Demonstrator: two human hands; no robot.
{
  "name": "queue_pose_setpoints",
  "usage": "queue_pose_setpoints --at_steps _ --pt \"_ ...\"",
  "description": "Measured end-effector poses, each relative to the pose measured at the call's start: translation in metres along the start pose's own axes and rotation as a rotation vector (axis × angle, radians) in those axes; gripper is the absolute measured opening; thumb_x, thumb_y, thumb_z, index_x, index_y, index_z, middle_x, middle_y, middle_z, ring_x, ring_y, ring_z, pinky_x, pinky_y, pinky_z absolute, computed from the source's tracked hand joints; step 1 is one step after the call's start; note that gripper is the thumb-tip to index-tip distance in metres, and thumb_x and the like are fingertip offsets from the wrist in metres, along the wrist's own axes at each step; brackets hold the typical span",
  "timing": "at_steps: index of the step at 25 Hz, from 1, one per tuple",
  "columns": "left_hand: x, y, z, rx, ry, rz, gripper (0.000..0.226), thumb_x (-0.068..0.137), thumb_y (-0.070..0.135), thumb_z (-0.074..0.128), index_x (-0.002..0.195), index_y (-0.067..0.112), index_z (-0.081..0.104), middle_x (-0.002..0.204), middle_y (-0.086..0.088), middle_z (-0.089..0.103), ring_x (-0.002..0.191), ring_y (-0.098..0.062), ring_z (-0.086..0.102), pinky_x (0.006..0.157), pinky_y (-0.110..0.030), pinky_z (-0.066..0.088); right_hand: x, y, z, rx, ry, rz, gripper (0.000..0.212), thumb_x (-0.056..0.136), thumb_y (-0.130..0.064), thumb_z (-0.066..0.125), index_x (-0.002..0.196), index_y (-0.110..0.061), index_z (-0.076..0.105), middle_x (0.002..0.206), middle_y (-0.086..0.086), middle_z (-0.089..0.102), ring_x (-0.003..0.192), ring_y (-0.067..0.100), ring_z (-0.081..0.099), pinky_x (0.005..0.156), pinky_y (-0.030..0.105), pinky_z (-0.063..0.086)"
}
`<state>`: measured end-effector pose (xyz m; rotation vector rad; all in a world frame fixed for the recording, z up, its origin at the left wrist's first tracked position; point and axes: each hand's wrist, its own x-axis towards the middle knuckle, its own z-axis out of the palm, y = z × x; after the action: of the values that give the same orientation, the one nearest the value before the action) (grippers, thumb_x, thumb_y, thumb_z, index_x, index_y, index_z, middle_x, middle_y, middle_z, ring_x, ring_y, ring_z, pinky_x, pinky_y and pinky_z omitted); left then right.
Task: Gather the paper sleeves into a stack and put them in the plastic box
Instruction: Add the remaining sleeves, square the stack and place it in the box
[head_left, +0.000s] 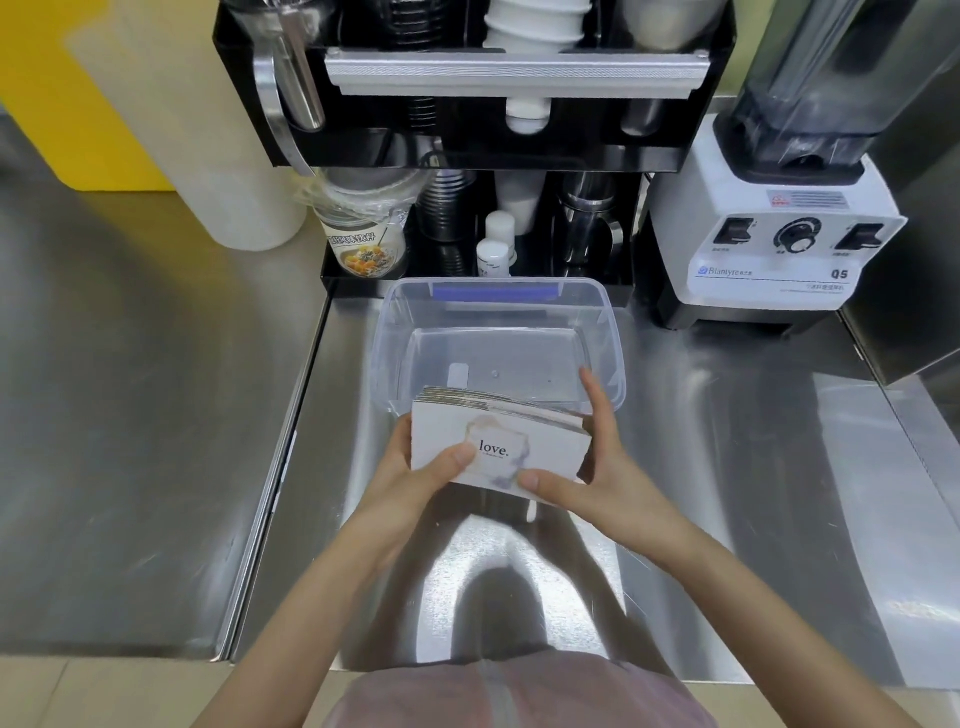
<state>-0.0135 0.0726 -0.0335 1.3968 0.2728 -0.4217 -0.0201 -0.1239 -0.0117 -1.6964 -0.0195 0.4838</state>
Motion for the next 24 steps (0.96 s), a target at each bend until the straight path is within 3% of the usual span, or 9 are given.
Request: queue_pose_setpoints --at_steps 3,5,7,10,15,18,20,22,24 --pt "0.002 0.001 0.002 -0.052 -0.015 -0.007 0.088 0.050 0.035 0.071 0.129 0.006 0.043 0.129 -0.019 0.057 0.118 -0.030 0.056 0.103 -0.039 0.044 -0.002 -0.001 0.006 -0.058 0.096 -0.145 0.074 0.077 -0.020 0.071 0.113 -0.069 0.030 0.125 -0.006 0.052 0.110 0.008 0.057 0.095 0.018 0.048" --pt "0.004 0.001 0.004 -0.070 -0.025 -0.016 0.088 0.051 0.035 0.071 0.130 0.006 0.042 0.130 -0.019 0.057 0.120 -0.029 0.055 0.102 -0.039 0.044 -0.002 -0.001 0.007 -0.051 0.122 -0.174 0.055 0.074 -0.024 0.069 0.101 -0.065 0.045 0.124 -0.007 0.053 0.109 0.009 0.056 0.096 0.024 0.048" --pt "0.005 0.000 0.004 -0.077 -0.018 -0.029 0.089 0.051 0.036 0.071 0.130 0.007 0.042 0.131 -0.019 0.056 0.120 -0.028 0.055 0.102 -0.039 0.043 -0.002 0.001 0.006 -0.013 0.115 -0.170 0.047 0.076 -0.018 0.071 0.099 -0.053 0.051 0.114 -0.014 0.057 0.100 0.001 0.058 0.090 0.019 0.049" --pt "0.007 -0.002 0.006 -0.084 -0.024 -0.031 0.090 0.051 0.036 0.071 0.130 0.007 0.041 0.131 -0.018 0.056 0.121 -0.028 0.054 0.103 -0.039 0.042 -0.001 0.002 0.005 0.057 0.139 -0.148 0.042 0.079 -0.007 0.068 0.097 -0.041 0.051 0.100 -0.019 0.060 0.085 -0.008 0.059 0.077 0.009 0.050" --pt "0.010 0.002 0.006 -0.080 -0.028 -0.043 0.088 0.052 0.038 0.071 0.129 0.008 0.042 0.129 -0.016 0.058 0.119 -0.026 0.056 0.105 -0.041 0.042 0.004 -0.005 0.001 0.041 0.097 -0.098 0.040 0.078 -0.011 0.070 0.098 -0.040 0.049 0.098 -0.016 0.059 0.080 -0.008 0.057 0.072 0.009 0.051" --pt "0.013 0.009 0.001 -0.021 -0.026 -0.070 0.078 0.061 0.025 0.076 0.129 0.008 0.043 0.119 -0.008 0.063 0.106 -0.018 0.062 0.093 -0.028 0.049 0.009 -0.024 -0.018 -0.035 -0.061 0.025 0.038 0.077 -0.041 0.062 0.112 -0.046 0.048 0.116 -0.013 0.054 0.100 -0.002 0.056 0.087 0.013 0.048" --pt "0.016 0.016 -0.003 0.054 -0.070 -0.082 0.069 0.068 0.021 0.074 0.128 0.008 0.043 0.117 -0.009 0.063 0.099 -0.016 0.063 0.084 -0.020 0.053 0.018 -0.039 -0.030 -0.141 -0.120 0.090 0.050 0.080 -0.053 0.055 0.127 -0.043 0.041 0.132 -0.008 0.045 0.119 0.004 0.047 0.095 0.019 0.039" --pt "0.019 0.025 -0.004 0.158 -0.123 -0.085 0.079 0.057 0.033 0.076 0.126 0.011 0.045 0.124 -0.011 0.062 0.108 -0.021 0.062 0.094 -0.028 0.051 0.029 -0.053 -0.030 -0.271 -0.210 0.116 0.062 0.080 -0.053 0.055 0.136 -0.041 0.031 0.134 -0.005 0.044 0.122 0.007 0.045 0.092 0.020 0.039" --pt "0.020 0.035 -0.002 0.225 -0.126 -0.075 0.083 0.048 0.043 0.073 0.122 0.015 0.047 0.123 -0.008 0.062 0.113 -0.022 0.059 0.101 -0.038 0.046 0.035 -0.061 -0.021 -0.382 -0.305 0.107 0.065 0.084 -0.041 0.060 0.139 -0.037 0.026 0.128 -0.007 0.051 0.114 0.009 0.053 0.088 0.018 0.045"
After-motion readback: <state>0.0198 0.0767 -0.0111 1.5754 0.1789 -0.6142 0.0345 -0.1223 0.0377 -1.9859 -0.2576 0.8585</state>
